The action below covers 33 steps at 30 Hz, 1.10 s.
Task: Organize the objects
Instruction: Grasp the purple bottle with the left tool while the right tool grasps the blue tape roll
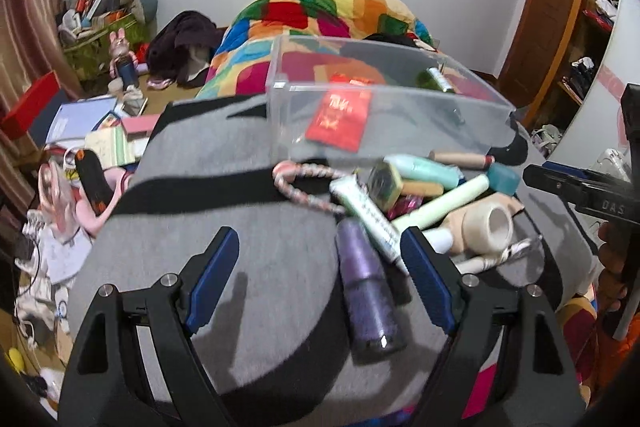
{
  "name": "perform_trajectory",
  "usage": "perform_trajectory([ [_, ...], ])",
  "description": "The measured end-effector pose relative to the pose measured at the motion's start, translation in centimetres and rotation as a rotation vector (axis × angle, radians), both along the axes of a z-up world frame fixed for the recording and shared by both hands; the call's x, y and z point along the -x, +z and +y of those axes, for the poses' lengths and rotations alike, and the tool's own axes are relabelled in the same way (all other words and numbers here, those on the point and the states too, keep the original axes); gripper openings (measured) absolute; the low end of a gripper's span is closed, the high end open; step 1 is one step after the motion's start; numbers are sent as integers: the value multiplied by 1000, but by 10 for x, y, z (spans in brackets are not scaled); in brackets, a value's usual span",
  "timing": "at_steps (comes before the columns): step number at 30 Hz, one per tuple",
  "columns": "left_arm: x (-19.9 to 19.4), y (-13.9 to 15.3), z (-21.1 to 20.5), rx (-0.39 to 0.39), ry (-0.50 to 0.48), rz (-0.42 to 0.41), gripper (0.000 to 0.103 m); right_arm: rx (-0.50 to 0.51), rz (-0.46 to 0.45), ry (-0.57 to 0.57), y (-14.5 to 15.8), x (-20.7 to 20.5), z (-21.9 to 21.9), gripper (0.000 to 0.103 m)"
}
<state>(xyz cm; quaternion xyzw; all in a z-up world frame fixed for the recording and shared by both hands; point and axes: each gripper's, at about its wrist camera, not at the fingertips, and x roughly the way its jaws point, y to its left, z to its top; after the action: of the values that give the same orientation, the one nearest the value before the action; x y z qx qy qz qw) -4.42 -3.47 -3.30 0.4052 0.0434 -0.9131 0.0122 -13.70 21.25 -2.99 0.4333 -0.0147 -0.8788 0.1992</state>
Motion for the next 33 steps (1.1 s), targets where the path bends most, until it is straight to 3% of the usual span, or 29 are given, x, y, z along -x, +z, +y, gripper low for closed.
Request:
perform_trajectory([
  [7, -15, -12, 10, 0, -13, 4, 83, -22, -27, 12, -18, 8, -8, 67],
  [13, -14, -23, 24, 48, -27, -3, 61, -29, -39, 27, -24, 13, -16, 44],
  [15, -12, -26, 25, 50, -18, -6, 48, -29, -36, 26, -25, 13, -18, 36],
  [19, -15, -28, 24, 71, 6, 16, 27, -34, -19, 32, -24, 9, -19, 35],
  [27, -21, -22, 16, 36, 8, 32, 25, -42, 48, 63, -7, -11, -17, 35],
  [33, -17, 1, 8, 16, 15, 78, 25, -16, 100, 72, 15, -20, -15, 35],
])
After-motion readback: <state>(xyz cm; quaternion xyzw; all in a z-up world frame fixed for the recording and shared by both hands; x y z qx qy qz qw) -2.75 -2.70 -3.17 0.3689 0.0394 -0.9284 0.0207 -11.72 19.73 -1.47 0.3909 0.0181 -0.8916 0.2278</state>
